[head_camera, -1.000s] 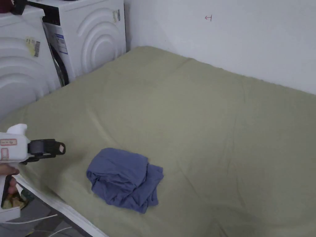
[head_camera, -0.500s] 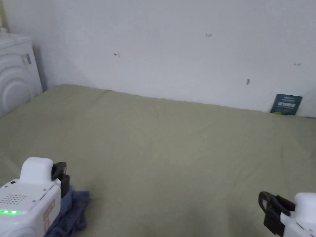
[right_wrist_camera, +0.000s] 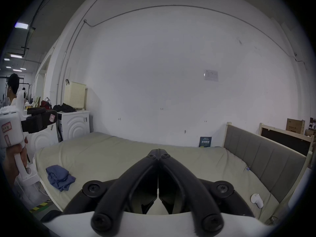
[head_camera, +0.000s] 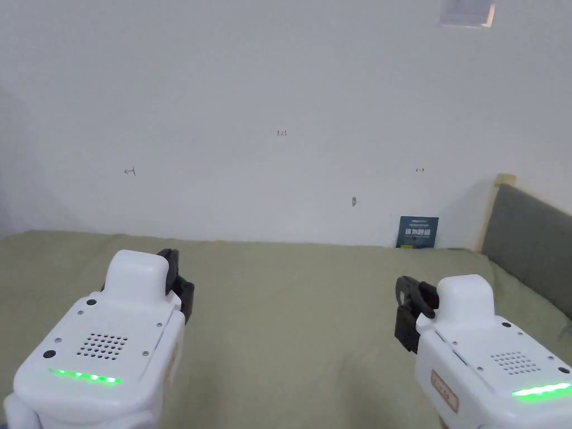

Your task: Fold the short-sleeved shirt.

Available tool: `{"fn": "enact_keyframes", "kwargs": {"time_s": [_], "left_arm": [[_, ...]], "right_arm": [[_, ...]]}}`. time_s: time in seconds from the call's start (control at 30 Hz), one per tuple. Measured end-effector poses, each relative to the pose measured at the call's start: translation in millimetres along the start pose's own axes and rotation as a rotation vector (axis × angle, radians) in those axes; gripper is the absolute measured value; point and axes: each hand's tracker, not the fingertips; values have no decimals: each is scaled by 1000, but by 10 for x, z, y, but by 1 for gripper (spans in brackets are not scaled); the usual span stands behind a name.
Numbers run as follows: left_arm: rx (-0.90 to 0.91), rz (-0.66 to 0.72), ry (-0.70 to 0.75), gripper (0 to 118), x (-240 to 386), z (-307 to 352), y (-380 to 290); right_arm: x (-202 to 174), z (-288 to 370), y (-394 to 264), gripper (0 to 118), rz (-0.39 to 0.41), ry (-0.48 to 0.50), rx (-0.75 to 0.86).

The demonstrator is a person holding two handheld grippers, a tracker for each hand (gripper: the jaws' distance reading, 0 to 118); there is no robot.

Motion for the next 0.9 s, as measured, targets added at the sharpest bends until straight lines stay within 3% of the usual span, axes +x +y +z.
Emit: {"fn": "enact_keyframes", "kwargs": {"time_s": [0.27,0.3,0.33,0.37,0.4,0.43,0.47,0.5,0.57,0.63,0.73,0.83,0.9], "left_arm": [[-6,-1,-16,5,17,-34,40],[-5,3,-18,11,23,-38,35],[-4,7,-24,24,27,-39,32],[-5,10,-24,57,29,-43,25],[-16,13,-32,80,21,-51,35],[-26,19,-38,91,17,-72,35],[-40,25,-49,92,13,-88,33],[-33,27,-53,96,24,-70,36],[-32,28,-43,99,49,-72,59],[-36,34,-41,118,43,-86,67],[-13,43,-37,118,2,-94,76],[-23,47,-32,118,-39,-120,81],[-31,61,-27,118,-47,-120,94]], "right_arm": [[43,-8,26,1,-18,-52,52],[42,8,47,2,-21,-50,53],[40,10,49,8,-22,-52,53],[45,16,53,31,-26,-53,54],[60,21,54,54,-35,-44,55],[68,5,59,74,-39,-35,44],[66,-15,60,94,-35,-31,30],[60,-30,56,105,-28,-28,16],[51,-30,56,109,-17,-29,14],[46,-30,58,118,-18,-24,15],[-3,-78,128,118,-31,-35,-19],[-106,-142,176,118,9,-142,-66],[-116,-189,206,118,-41,-199,-109]]}}
